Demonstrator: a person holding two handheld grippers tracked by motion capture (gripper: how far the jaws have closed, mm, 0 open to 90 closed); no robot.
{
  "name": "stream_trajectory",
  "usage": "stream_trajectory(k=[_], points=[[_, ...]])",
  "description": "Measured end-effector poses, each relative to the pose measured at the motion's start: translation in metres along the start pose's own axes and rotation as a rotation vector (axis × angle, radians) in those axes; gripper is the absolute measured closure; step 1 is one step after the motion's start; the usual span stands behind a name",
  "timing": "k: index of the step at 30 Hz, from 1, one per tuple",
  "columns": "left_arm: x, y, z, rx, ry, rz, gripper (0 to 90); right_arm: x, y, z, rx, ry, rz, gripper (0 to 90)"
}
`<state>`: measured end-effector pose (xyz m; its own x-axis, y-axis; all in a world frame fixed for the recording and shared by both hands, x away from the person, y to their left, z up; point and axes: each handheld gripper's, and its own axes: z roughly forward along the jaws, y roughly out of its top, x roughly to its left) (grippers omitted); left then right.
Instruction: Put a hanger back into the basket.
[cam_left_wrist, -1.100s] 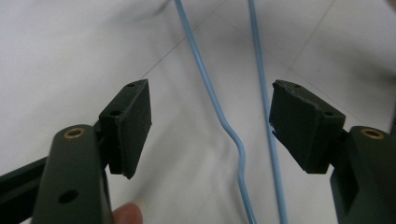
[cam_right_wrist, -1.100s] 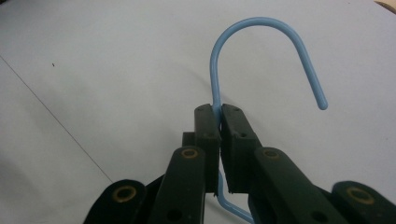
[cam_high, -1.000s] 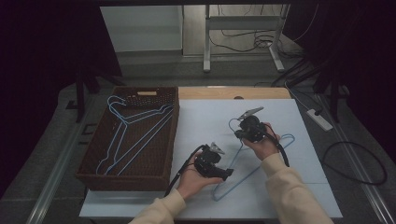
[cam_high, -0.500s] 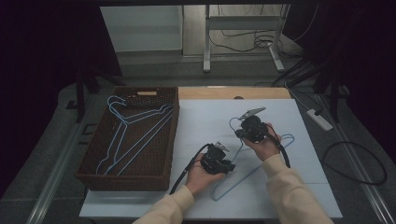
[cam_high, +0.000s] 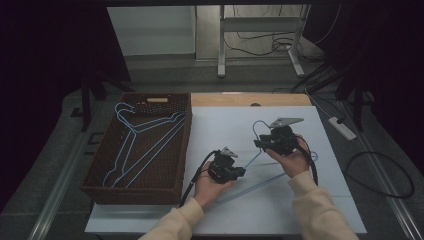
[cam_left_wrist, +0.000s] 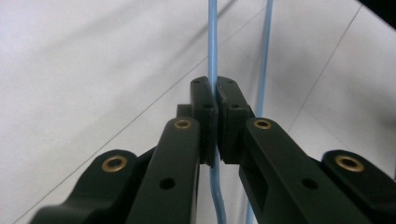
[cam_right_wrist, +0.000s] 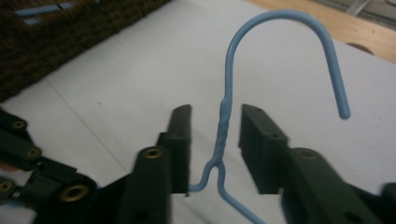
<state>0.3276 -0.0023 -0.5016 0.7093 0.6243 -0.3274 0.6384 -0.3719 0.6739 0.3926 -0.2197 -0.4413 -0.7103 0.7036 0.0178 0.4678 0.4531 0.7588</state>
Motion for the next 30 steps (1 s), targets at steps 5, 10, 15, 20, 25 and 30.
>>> stream_trajectory(k=[5,10,15,20,25,30], points=[[-0.001,0.000,-0.013,-0.039,-0.009,-0.015,87.4,0.006,-0.014,-0.024,-0.090,0.039,0.017,49.0],[-0.001,0.000,-0.028,-0.074,-0.026,-0.028,87.5,0.014,-0.034,-0.045,-0.140,0.053,0.010,43.1],[-0.001,0.002,-0.042,-0.111,-0.040,-0.044,87.5,0.015,-0.055,-0.060,-0.172,0.050,0.013,38.1],[-0.002,0.004,-0.050,-0.138,-0.069,-0.063,87.5,0.011,-0.069,-0.067,-0.189,0.048,0.036,35.1],[-0.008,0.005,-0.054,-0.152,-0.073,-0.054,87.6,0.008,-0.080,-0.070,-0.207,0.040,0.045,31.6],[-0.013,0.010,-0.060,-0.169,-0.081,-0.045,87.5,0.005,-0.088,-0.079,-0.233,0.034,0.054,31.5]])
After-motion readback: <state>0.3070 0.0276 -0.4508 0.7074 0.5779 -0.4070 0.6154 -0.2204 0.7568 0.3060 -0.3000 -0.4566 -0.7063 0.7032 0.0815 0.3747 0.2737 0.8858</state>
